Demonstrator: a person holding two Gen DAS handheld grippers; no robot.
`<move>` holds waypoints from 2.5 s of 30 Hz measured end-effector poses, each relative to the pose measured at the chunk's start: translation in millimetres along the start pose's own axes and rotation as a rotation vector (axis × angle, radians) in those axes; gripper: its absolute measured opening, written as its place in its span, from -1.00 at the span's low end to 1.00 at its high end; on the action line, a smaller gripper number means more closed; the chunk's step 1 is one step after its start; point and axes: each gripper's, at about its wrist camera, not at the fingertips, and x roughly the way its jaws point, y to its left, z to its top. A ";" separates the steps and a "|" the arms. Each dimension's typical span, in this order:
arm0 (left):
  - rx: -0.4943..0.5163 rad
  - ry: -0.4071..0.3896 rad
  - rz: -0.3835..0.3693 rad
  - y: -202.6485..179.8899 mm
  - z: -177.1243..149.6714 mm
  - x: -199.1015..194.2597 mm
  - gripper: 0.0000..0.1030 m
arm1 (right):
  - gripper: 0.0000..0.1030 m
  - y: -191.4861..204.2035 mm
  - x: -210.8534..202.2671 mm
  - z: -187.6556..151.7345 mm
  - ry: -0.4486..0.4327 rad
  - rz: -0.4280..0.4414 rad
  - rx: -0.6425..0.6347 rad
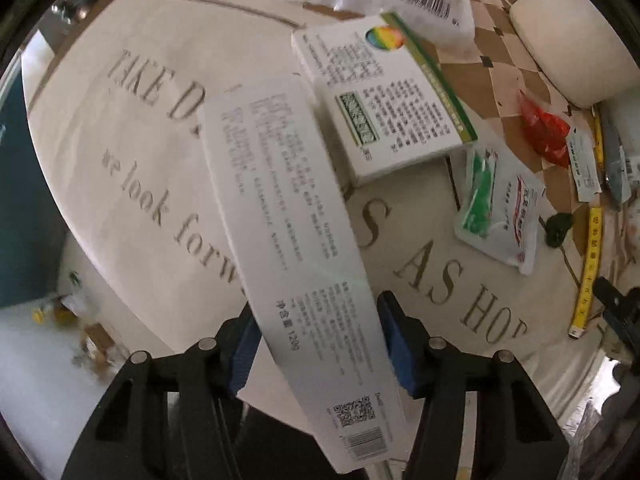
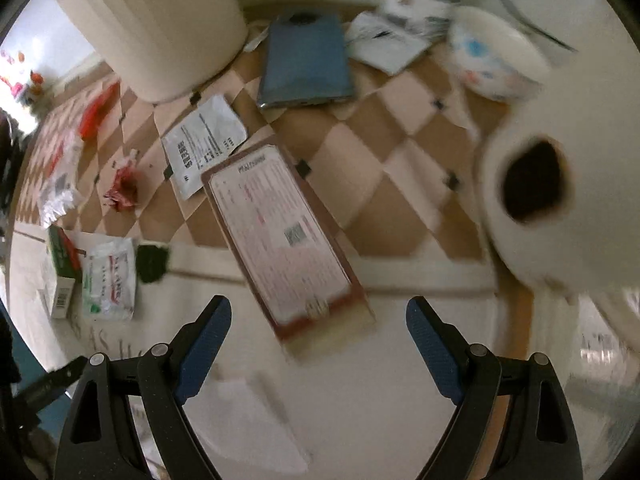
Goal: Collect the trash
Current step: 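Grasp the brown-red box with the right tool while the left tool grasps the white tube box, then carry both boxes to the floor bin and open both tools over it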
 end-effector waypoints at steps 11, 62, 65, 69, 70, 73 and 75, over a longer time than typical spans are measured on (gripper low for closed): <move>0.033 -0.072 0.111 -4.2 -19.7 -34.3 -0.12 | 0.36 19.3 27.8 18.2 0.055 -0.056 -0.085; -0.041 -0.235 -0.052 328.6 -51.6 -44.3 -0.13 | 0.18 292.0 -38.6 -200.0 -0.023 0.122 -0.071; -0.116 -0.118 -0.128 375.7 -59.3 -2.1 -0.13 | 0.18 344.8 -36.3 -245.1 0.041 0.241 -0.215; -0.195 -0.002 -0.187 420.3 -63.3 71.1 -0.13 | 0.18 406.1 4.8 -303.1 0.154 0.334 -0.364; -0.210 0.023 -0.204 429.1 -62.9 92.5 -0.13 | 0.18 422.0 21.6 -317.5 0.179 0.339 -0.398; -0.250 0.112 -0.254 453.9 -55.2 170.1 -0.13 | 0.18 461.0 91.9 -349.7 0.246 0.340 -0.449; -0.280 0.165 -0.249 468.3 -48.5 224.5 -0.13 | 0.18 481.4 153.1 -362.6 0.279 0.308 -0.467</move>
